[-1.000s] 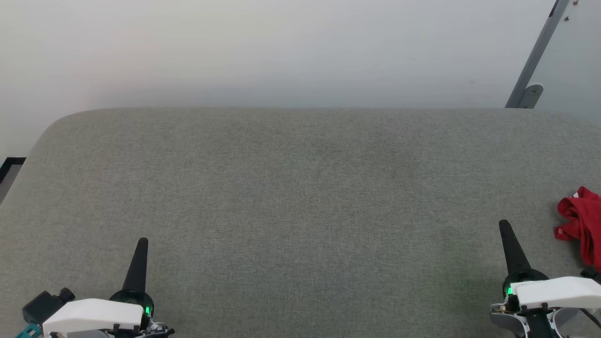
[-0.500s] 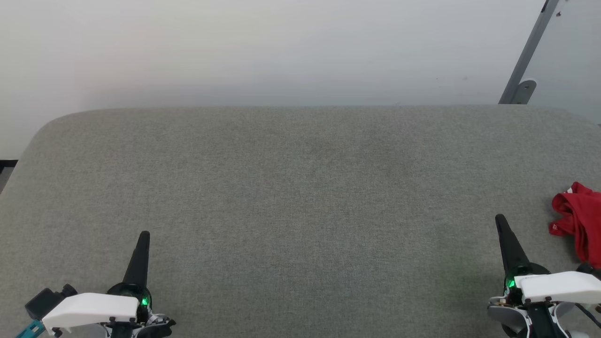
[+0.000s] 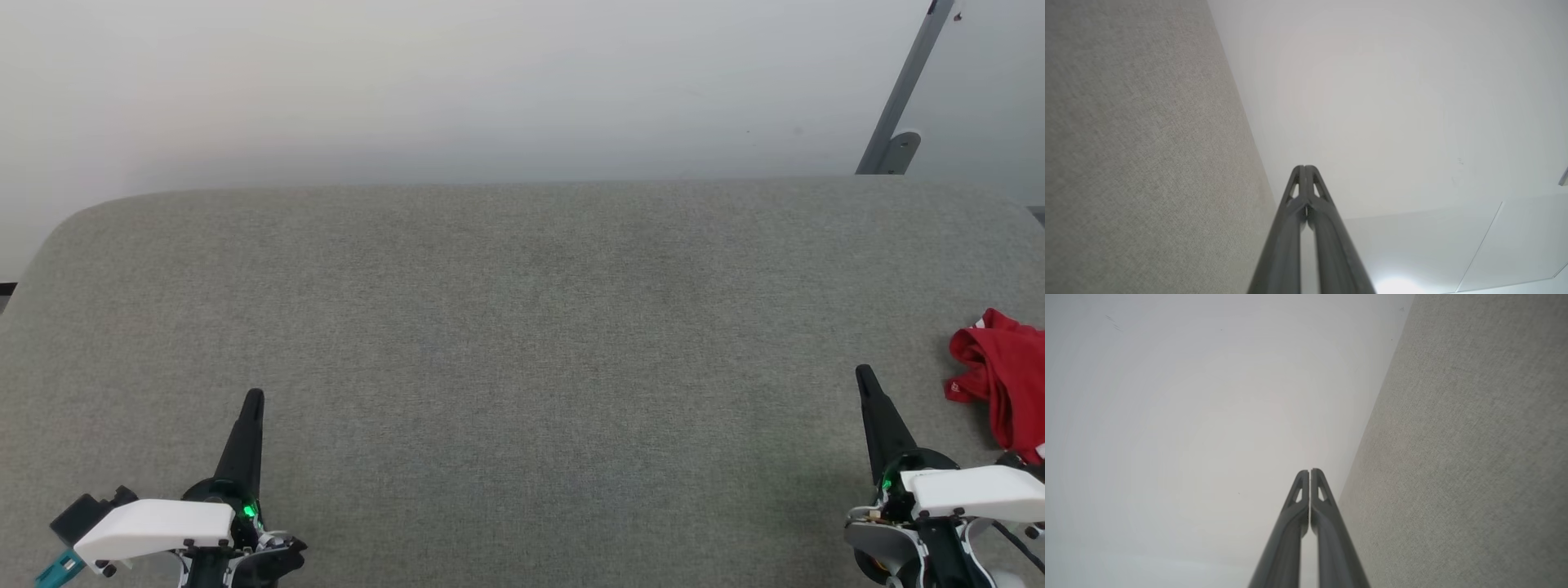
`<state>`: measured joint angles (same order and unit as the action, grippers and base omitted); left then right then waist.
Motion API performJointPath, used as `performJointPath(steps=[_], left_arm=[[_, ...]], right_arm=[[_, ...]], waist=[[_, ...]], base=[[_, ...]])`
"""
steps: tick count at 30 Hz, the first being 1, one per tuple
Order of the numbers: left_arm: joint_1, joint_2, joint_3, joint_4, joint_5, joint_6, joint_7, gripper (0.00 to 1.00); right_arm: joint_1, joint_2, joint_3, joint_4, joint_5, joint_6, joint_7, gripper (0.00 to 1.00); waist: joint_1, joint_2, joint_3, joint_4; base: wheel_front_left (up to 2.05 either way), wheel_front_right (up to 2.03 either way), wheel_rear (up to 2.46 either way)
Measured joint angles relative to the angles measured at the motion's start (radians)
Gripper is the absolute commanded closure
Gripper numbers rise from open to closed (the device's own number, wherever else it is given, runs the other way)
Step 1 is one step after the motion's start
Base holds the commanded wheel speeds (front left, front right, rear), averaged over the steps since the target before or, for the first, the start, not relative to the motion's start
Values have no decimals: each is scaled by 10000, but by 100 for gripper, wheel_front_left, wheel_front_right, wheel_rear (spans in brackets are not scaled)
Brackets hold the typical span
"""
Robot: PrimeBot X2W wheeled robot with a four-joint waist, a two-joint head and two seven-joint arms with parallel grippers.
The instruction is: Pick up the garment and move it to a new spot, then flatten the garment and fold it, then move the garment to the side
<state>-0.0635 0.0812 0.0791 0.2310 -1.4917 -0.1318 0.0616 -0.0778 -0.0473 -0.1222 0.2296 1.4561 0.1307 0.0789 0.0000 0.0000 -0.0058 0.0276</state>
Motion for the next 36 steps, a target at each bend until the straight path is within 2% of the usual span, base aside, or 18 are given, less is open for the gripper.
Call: performJointPath(steps=[23, 36], left_arm=[[-397, -232, 224, 148, -1277, 0, 443, 100], [-404, -242, 245, 150, -1277, 0, 449, 100]], right_arm=[[-275, -15, 77, 155, 1546, 0, 355, 100], [-292, -17, 82, 165, 1547, 0, 355, 100]], waist=[[0, 0, 89, -276], [0, 0, 89, -276]], base=[[0, 0, 0], [0, 0, 0]])
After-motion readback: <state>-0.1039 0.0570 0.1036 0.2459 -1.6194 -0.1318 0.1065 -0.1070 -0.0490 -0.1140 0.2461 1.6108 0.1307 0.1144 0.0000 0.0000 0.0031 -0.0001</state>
